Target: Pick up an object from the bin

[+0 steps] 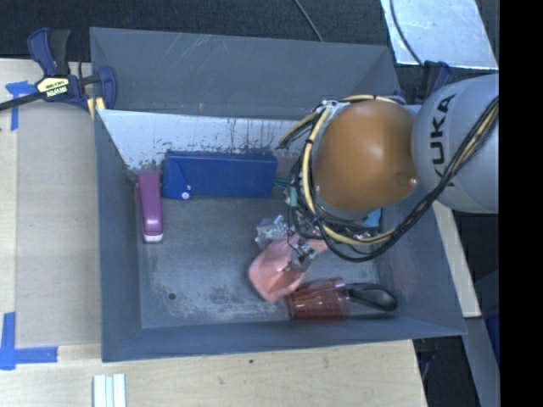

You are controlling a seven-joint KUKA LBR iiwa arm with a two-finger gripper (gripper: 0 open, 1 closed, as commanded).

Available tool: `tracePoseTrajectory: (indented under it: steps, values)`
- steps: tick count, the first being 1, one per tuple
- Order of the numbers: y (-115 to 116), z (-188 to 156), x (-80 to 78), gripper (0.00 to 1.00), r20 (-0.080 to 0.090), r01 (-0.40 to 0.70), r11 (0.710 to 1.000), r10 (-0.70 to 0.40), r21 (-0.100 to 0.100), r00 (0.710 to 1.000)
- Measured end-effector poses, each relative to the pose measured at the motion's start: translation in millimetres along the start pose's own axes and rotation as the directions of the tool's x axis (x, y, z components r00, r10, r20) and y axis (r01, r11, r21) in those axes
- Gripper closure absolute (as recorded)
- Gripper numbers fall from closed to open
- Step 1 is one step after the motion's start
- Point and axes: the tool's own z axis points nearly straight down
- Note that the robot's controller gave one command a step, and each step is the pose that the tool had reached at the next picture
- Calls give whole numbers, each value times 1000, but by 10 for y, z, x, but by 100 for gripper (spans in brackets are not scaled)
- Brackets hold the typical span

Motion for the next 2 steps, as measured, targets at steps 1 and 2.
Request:
tracePoseTrajectory:
  steps: [1, 2]
  values:
    - [1, -100, -6, 100, 2, -11, 1000, 11, 1, 1000]
    - [13, -252, 5, 100, -4, -6, 1000, 6, -4, 1000]
